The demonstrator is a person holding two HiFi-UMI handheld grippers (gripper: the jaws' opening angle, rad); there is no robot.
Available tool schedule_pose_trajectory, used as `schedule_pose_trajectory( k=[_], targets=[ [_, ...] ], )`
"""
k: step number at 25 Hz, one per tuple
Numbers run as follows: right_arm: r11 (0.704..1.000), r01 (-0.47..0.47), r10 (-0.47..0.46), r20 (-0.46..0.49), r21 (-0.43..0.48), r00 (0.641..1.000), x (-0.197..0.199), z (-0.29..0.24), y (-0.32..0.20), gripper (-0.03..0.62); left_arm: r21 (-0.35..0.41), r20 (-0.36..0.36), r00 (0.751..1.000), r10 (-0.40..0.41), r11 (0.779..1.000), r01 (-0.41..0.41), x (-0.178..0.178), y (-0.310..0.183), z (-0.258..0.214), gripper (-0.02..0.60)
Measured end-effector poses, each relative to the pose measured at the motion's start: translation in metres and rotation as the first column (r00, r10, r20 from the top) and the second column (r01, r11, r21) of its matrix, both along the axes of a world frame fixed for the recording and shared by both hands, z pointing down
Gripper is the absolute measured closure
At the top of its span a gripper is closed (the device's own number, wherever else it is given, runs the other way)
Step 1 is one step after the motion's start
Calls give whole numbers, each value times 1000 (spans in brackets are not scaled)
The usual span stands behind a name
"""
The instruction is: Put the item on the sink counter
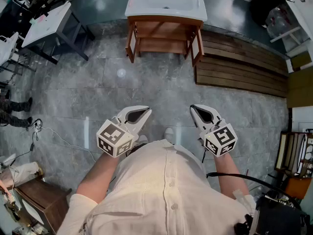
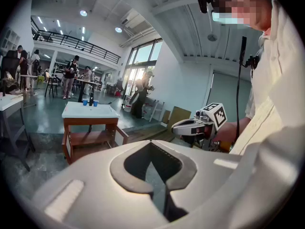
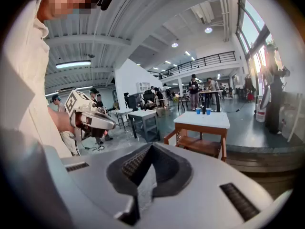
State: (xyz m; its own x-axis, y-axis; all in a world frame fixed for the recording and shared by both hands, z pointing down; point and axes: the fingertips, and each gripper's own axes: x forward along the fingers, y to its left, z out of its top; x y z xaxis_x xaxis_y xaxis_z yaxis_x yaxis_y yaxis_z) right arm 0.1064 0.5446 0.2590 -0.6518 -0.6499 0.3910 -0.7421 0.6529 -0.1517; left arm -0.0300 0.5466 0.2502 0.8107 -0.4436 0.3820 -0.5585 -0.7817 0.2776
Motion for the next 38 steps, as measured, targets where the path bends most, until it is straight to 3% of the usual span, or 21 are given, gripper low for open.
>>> schedule_pose_trajectory(
  k=[9,14,19,21,22,23,31,38],
  targets=[
    [999,38,-37,36,-28,999,44,23,-37,591,-5,26,999,-45,999,45,50,-40,7,577],
    [997,46,-43,47,-58,998,46,37,-63,591,-28,35,996,-82,996,83,46,-64,16,577],
    [997,43,-41,25,-60,999,30,50,-109,589,-47,16,998,-61,997,61,32,-110,33,575],
    [998,34,-34,-1,-59,999,22,54,-134,568,-52,3,999,-39,998,39,28,-137,38,575],
    [998,24,-25,-16,-58,1000,18,55,-150,506,-54,-3,1000,-28,998,28,25,-153,38,574],
    [998,10,-12,-30,-58,999,13,55,-166,493,-55,-6,1000,-17,998,16,21,-171,38,575],
    [989,-142,137,-95,-48,986,-17,57,-310,513,12,28,994,109,994,-109,-12,-304,31,575],
    [976,-209,202,-116,-55,973,-12,66,-410,519,-44,0,992,128,991,-128,-26,-380,40,577]
  ],
)
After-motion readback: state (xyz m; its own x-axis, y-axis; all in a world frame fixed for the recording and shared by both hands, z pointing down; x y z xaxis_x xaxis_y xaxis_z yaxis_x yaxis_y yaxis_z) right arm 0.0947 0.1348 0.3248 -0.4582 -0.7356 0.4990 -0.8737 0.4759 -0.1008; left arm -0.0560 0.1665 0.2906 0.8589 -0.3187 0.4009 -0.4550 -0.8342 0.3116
